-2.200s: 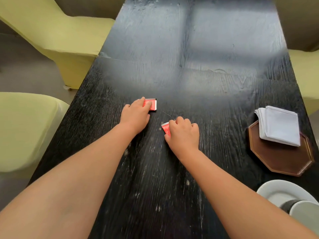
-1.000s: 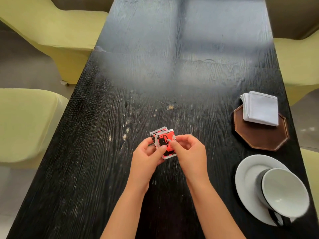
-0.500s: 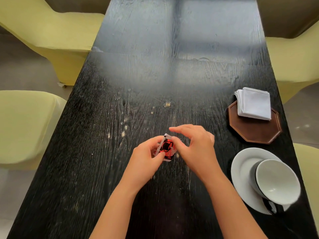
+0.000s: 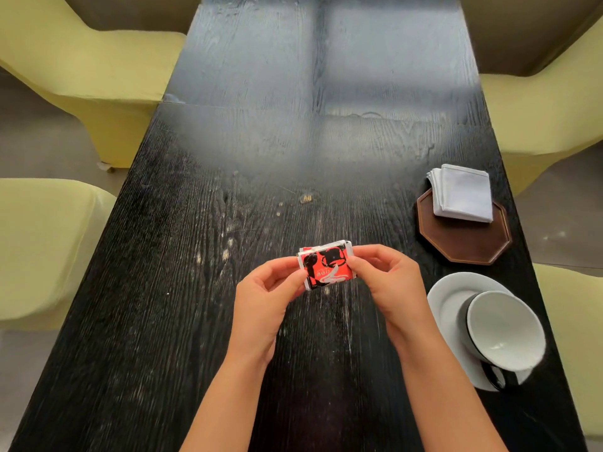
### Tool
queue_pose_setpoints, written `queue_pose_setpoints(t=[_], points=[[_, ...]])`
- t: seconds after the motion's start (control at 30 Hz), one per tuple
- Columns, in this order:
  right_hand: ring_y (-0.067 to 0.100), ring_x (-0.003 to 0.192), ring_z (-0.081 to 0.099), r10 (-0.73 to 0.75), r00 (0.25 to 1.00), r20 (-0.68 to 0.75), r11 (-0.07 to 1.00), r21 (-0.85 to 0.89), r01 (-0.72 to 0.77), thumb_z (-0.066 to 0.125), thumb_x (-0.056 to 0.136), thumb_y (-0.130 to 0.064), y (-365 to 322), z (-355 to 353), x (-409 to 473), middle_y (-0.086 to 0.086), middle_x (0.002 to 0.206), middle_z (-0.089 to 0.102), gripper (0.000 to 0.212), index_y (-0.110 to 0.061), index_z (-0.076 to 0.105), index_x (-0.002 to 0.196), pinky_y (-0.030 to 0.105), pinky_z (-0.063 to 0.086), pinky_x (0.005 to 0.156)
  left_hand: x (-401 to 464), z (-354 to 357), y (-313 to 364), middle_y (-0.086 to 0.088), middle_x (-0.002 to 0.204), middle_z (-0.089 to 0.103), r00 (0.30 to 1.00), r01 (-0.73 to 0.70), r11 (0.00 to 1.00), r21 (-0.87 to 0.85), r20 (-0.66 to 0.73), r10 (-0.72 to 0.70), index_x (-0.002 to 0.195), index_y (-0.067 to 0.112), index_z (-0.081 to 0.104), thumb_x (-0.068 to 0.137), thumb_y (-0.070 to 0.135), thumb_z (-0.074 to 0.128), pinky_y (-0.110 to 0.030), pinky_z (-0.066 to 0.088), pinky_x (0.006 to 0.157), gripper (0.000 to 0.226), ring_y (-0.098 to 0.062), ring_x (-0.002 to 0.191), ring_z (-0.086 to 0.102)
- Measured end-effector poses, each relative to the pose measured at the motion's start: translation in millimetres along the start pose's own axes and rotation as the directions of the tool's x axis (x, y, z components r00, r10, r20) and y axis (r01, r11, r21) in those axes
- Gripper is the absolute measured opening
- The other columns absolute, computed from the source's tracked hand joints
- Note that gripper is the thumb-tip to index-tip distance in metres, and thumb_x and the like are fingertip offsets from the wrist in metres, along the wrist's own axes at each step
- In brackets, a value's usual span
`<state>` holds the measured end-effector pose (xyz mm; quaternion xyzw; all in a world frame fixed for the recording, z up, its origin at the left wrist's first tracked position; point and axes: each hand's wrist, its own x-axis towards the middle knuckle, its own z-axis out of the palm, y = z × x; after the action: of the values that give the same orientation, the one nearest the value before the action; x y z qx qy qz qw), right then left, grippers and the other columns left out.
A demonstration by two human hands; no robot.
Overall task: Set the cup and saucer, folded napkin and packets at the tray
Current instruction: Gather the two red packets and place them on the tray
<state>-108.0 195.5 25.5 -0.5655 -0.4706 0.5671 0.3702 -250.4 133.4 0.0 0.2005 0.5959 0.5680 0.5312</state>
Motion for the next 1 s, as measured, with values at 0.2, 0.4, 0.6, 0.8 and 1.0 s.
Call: queue_pose_setpoints(t=[0.2,0.4,0.6,0.8,1.0], points=[[-0.003,0.057,0.061,0.006,1.000,-0.023,1.000,-0.001,-0.006,0.066,0.079,0.001,-5,-28,-6,-0.007,0.064,0.070,0.018,-0.015,0.071,0.072,0.006,0.042,0.052,-4,27,2,0.006,0.074,0.074,0.996,-0.075,0.987,0.141,-0.037,0.080,0.073,0.026,0.075,0.077,0.009,0.072,-0.015,0.052,0.061,0.017,-0.002,0.069,0.066],[-0.004,0.058,0.063,0.002,0.995,-0.098,0.998,-0.063,-0.008,0.069,0.078,-0.004,-13,-75,-8,-0.012,0.060,0.070,0.019,-0.022,0.069,0.070,0.007,0.044,0.050,-7,72,-1,0.007,0.073,0.073,0.996,-0.091,0.974,0.206,0.004,0.093,0.072,0.026,0.073,0.077,0.011,0.071,-0.016,0.054,0.061,0.016,-0.002,0.069,0.065],[0.005,0.066,0.066,-0.029,0.984,-0.175,0.981,-0.192,-0.005,0.071,0.075,-0.006,-23,-145,22,-0.005,0.067,0.071,0.020,-0.024,0.069,0.069,0.018,0.051,0.060,11,150,-3,0.011,0.058,0.069,0.993,-0.116,0.946,0.304,0.068,0.100,0.068,0.024,0.069,0.077,0.007,0.070,-0.012,0.050,0.054,0.020,0.002,0.056,0.059],[0.013,0.064,0.060,-0.015,0.972,-0.235,0.956,-0.289,-0.056,0.070,0.067,-0.002,-15,-209,73,-0.004,0.061,0.065,0.028,-0.025,0.064,0.053,0.032,0.049,0.067,45,226,-21,0.006,0.062,0.067,0.989,-0.149,0.879,0.453,0.077,0.128,0.065,0.026,0.068,0.075,0.012,0.072,-0.022,0.051,0.060,0.018,-0.005,0.060,0.061],[0.019,0.079,0.064,0.129,0.970,-0.207,0.895,-0.396,-0.203,0.069,0.070,-0.006,24,-235,120,-0.002,0.069,0.066,0.025,-0.025,0.063,0.054,0.033,0.052,0.075,75,259,-58,0.002,0.069,0.068,0.996,-0.069,0.760,0.646,0.007,0.084,0.070,0.022,0.070,0.075,0.013,0.071,-0.035,0.055,0.079,0.010,-0.016,0.075,0.066]])
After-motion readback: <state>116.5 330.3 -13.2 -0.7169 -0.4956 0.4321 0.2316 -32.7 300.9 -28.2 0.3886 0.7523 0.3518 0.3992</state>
